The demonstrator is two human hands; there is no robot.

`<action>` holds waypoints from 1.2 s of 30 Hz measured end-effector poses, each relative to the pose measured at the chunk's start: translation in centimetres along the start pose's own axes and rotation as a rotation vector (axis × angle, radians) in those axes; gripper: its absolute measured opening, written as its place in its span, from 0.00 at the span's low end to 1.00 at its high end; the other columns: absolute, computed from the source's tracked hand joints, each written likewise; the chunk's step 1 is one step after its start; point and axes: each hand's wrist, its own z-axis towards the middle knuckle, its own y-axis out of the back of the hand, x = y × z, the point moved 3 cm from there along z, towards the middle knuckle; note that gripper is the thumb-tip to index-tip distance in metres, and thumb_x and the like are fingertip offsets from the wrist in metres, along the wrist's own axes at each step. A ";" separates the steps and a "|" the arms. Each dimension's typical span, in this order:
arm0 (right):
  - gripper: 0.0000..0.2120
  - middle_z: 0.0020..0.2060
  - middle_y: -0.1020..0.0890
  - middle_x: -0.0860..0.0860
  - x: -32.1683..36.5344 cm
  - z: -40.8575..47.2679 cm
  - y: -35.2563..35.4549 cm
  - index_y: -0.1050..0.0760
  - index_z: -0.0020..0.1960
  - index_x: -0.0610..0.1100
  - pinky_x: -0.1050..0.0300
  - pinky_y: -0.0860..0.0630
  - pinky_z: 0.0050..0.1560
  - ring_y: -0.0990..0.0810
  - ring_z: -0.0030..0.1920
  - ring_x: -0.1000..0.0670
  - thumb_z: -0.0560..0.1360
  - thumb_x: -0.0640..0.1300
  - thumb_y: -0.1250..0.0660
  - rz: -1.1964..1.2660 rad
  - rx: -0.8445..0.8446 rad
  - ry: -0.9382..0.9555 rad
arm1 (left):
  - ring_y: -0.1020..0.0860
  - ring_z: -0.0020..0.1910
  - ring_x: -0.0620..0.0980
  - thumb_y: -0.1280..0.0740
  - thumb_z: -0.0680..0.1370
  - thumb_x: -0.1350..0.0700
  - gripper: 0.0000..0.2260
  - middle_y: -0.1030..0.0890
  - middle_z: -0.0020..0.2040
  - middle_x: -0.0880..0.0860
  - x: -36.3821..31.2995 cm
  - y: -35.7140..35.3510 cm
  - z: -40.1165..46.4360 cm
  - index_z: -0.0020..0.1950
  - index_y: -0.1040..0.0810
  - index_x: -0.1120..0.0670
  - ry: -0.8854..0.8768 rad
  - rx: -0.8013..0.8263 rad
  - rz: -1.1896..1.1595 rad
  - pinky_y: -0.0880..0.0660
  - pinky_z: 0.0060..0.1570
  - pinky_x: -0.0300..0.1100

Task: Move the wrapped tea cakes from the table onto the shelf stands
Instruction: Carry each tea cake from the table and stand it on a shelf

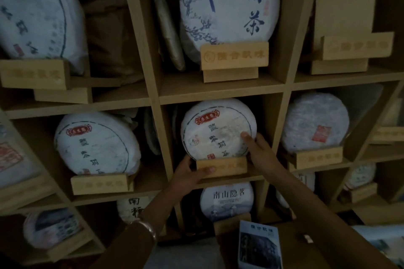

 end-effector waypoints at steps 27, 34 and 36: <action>0.11 0.52 0.22 0.41 -5.4 -7.2 0.7 0.30 0.62 0.36 0.46 0.24 0.55 0.22 0.54 0.42 0.82 0.41 0.39 -0.366 -0.091 -0.144 | 0.24 0.59 0.55 0.34 0.75 0.73 0.18 0.23 0.58 0.59 3.0 -0.7 -3.4 0.64 0.29 0.67 -0.036 -0.267 0.355 0.26 0.59 0.47; 0.07 0.42 0.22 0.41 -6.4 -14.8 2.8 0.30 0.45 0.40 0.57 0.33 0.43 0.22 0.47 0.43 0.82 0.38 0.40 -0.711 -0.097 -0.155 | 0.21 0.51 0.55 0.32 0.73 0.67 0.12 0.20 0.53 0.58 3.3 -1.5 -6.0 0.56 0.24 0.62 -0.120 -0.178 0.617 0.25 0.47 0.43; 0.06 0.44 0.21 0.37 -6.2 -17.7 4.0 0.30 0.45 0.41 0.52 0.28 0.46 0.22 0.46 0.42 0.81 0.37 0.39 -0.801 -0.143 -0.155 | 0.22 0.50 0.55 0.32 0.73 0.67 0.11 0.22 0.53 0.57 3.6 -2.7 -6.5 0.55 0.26 0.61 -0.111 -0.109 0.648 0.28 0.43 0.42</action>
